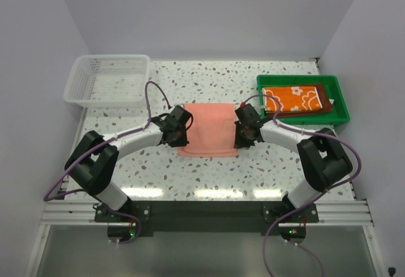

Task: Fold and stack the towels
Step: Fold the towel

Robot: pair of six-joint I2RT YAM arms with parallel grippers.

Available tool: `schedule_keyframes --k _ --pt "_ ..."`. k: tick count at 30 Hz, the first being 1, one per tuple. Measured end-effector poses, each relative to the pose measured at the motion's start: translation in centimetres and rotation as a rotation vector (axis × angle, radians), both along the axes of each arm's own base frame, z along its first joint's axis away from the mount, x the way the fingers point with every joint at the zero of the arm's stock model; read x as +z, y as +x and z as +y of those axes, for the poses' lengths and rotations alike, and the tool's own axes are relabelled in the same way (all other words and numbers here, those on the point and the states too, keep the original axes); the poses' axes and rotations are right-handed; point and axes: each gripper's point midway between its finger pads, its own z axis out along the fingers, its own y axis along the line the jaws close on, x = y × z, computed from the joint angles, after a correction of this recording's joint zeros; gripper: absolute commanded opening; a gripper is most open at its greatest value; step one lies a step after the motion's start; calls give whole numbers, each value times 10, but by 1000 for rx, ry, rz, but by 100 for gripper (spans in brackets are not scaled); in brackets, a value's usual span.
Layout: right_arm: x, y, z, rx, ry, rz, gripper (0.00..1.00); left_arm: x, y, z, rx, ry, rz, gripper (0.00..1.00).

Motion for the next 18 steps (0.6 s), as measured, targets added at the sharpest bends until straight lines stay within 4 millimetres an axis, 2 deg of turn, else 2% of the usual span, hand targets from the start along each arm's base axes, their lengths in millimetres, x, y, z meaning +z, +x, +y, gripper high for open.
schedule_keyframes --k 4,18 --pt "0 0 1 2 4 3 11 0 0 0 1 2 -1 6" --pt "9 -1 11 29 21 9 20 0 -1 0 -3 8 -2 7"
